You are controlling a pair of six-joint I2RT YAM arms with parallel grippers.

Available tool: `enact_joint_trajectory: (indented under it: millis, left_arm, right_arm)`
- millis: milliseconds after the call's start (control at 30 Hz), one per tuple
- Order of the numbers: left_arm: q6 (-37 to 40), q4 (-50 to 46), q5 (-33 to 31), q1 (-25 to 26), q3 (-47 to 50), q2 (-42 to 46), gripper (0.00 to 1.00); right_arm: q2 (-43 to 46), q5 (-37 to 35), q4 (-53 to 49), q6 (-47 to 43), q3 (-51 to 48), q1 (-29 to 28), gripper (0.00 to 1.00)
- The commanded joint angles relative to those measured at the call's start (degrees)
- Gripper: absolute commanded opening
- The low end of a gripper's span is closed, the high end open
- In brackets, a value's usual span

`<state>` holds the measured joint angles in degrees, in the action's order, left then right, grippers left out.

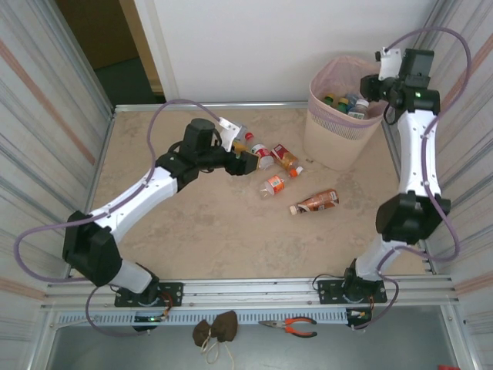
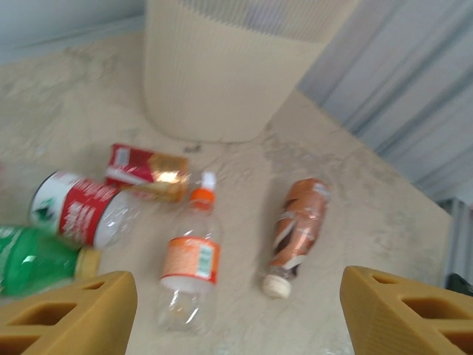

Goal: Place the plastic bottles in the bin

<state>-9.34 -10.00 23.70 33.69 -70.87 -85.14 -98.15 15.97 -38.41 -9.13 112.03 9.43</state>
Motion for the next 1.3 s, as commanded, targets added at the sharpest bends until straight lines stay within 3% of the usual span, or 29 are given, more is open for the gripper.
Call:
enact_joint_trajectory:
  millis: [0,200,400,500,867,1267]
  left_arm:
    - [-4.51,-5.14,-8.83,-0.60,-4.39,-3.16,0.74]
    - [-13.43,-12.08,-17.62,-0.65,-12.77,-12.96,0.75]
    - [-23.17,-23.46,-30.05,-0.16,-25.64,-24.56,0.72]
    - [-27.25,-26.99,-33.30,-1.08,-31.46,-29.14,0.74]
    - [-40.99,-36.65,-31.95,-7.05,-48.46,-43.27,0.81]
    - [-50.15,-38.46,-24.14,-9.99,-56.40,-52.85,0.82]
  right_arm:
    - [6.59,2.91,5.61,4.54,-9.29,0.76,0.29]
    - [19.03,4.35,10.02,8.17,-23.66,0.87,0.29]
    - [26.35,4.30,10.11,8.92,-30.83,-0.67,0.30]
    - [28.32,4.05,9.38,8.50,-32.50,-1.21,0.30]
    - [32.49,1.49,5.91,5.31,-33.19,-3.48,0.31]
    - [33.12,1.46,6.06,4.56,-33.83,-3.81,0.31]
